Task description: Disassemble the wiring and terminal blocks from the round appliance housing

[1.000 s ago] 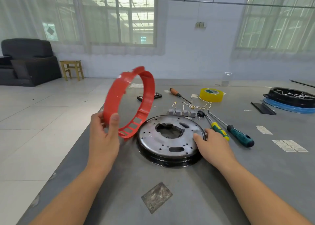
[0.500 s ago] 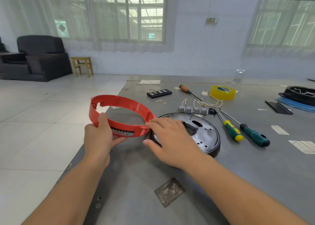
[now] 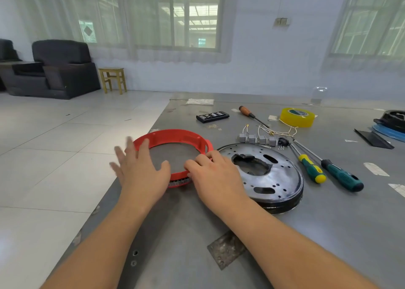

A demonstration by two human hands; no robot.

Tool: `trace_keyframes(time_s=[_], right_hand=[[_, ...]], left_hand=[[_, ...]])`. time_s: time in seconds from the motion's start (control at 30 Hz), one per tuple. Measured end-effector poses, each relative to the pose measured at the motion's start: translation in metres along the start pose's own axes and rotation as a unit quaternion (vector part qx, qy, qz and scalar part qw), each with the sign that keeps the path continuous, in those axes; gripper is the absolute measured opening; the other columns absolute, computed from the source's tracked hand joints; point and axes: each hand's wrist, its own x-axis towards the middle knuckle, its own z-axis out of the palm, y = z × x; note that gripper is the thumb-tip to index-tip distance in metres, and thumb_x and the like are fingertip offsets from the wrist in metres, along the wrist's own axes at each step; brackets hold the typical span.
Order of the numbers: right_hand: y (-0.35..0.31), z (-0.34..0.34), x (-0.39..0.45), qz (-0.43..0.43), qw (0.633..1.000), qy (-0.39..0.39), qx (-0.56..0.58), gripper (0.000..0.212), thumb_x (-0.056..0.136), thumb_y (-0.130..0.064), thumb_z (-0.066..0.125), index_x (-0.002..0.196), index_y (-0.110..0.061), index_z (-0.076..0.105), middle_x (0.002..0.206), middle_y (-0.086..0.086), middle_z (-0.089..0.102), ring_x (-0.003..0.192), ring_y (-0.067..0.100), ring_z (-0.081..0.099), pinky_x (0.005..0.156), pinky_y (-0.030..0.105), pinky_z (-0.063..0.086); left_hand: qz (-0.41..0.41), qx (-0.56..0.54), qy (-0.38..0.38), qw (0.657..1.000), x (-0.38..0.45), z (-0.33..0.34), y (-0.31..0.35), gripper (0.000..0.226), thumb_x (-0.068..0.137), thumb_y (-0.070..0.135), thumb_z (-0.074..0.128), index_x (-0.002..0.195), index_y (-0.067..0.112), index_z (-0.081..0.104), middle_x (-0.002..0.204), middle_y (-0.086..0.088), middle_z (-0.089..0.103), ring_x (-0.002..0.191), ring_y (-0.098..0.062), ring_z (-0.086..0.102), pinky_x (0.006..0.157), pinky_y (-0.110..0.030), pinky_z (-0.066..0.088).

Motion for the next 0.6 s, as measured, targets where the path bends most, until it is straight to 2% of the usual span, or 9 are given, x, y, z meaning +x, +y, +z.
trace_keyframes(time_s=[0.03,0.07,0.1,0.13,0.2,0.27,0.43,0.5,0.6], right_hand=[[0.001,0.0,-0.001,-0.004,1.0,0.0,0.005,0.013,0.091,-0.025,0.065,0.103,-0.029,0.063,0.093,-0.007,0.066,0.098,0.027,0.059,0.071,0.037,0.045],[0.002,-0.001,-0.002,-0.007,1.0,-0.004,0.012,0.014,0.094,-0.027,0.06,0.107,-0.029,0.063,0.097,-0.006,0.066,0.102,0.027,0.057,0.074,0.037,0.046],[0.004,-0.003,-0.003,-0.011,1.0,-0.015,0.023,0.017,0.097,-0.029,0.055,0.112,-0.028,0.062,0.103,-0.006,0.065,0.107,0.027,0.056,0.078,0.039,0.047],[0.007,-0.006,-0.004,-0.013,0.999,-0.029,0.037,0.023,0.099,-0.033,0.051,0.119,-0.028,0.06,0.111,-0.005,0.065,0.112,0.027,0.054,0.083,0.04,0.048],[0.013,-0.013,-0.007,0.004,0.996,-0.047,0.078,0.038,0.098,-0.042,0.051,0.133,-0.029,0.054,0.127,-0.004,0.06,0.119,0.026,0.054,0.092,0.042,0.048],[0.027,-0.021,-0.013,0.047,0.992,-0.058,0.102,0.053,0.096,-0.055,0.049,0.142,-0.029,0.047,0.136,-0.003,0.057,0.122,0.024,0.054,0.098,0.042,0.046],[0.08,-0.034,-0.043,0.129,0.978,-0.158,0.051,0.099,0.074,-0.096,0.024,0.148,-0.033,0.04,0.146,-0.007,0.051,0.135,0.019,0.047,0.108,0.04,0.035],[0.094,-0.033,-0.056,0.124,0.973,-0.192,0.044,0.108,0.068,-0.102,0.016,0.149,-0.034,0.041,0.145,-0.008,0.052,0.135,0.019,0.045,0.111,0.039,0.03],[0.101,-0.028,-0.064,0.107,0.976,-0.188,0.035,0.113,0.065,-0.105,0.017,0.148,-0.033,0.042,0.138,-0.011,0.053,0.131,0.017,0.043,0.115,0.037,0.025]], left_hand=[[0.035,0.001,-0.01,0.999,0.0,0.0,0.001,0.051,0.098,0.032,0.062,0.147,0.021,0.052,0.163,-0.009,0.038,0.157,-0.03,0.017,0.128,-0.054,0.003],[0.067,-0.014,-0.027,0.997,-0.001,-0.001,0.003,0.033,0.098,0.032,0.062,0.13,0.024,0.063,0.144,-0.001,0.057,0.147,-0.026,0.036,0.129,-0.052,0.011],[0.09,-0.019,-0.05,0.994,-0.002,-0.001,0.004,0.017,0.098,0.033,0.061,0.114,0.031,0.067,0.122,0.011,0.066,0.13,-0.018,0.051,0.127,-0.049,0.018],[0.11,-0.007,-0.078,0.991,-0.003,-0.001,0.003,0.007,0.098,0.036,0.06,0.101,0.036,0.066,0.107,0.021,0.067,0.114,-0.011,0.057,0.123,-0.044,0.024],[0.14,0.046,-0.115,0.982,-0.003,-0.001,0.001,0.012,0.098,0.044,0.057,0.088,0.041,0.061,0.092,0.025,0.065,0.097,-0.002,0.056,0.107,-0.036,0.026],[0.15,0.066,-0.129,0.978,-0.001,0.001,-0.003,0.016,0.098,0.05,0.056,0.087,0.041,0.062,0.088,0.022,0.066,0.092,0.005,0.054,0.096,-0.034,0.02],[0.152,0.067,-0.117,0.979,0.002,0.004,-0.008,0.016,0.1,0.049,0.059,0.088,0.041,0.064,0.085,0.023,0.067,0.088,0.012,0.05,0.089,-0.032,0.016],[0.157,0.062,-0.11,0.98,0.001,0.007,-0.007,0.016,0.099,0.049,0.059,0.087,0.041,0.064,0.084,0.023,0.068,0.088,0.011,0.051,0.085,-0.03,0.014],[0.163,0.06,-0.105,0.979,-0.001,0.008,-0.006,0.017,0.099,0.049,0.06,0.085,0.04,0.065,0.083,0.023,0.068,0.088,0.01,0.053,0.083,-0.029,0.013]])
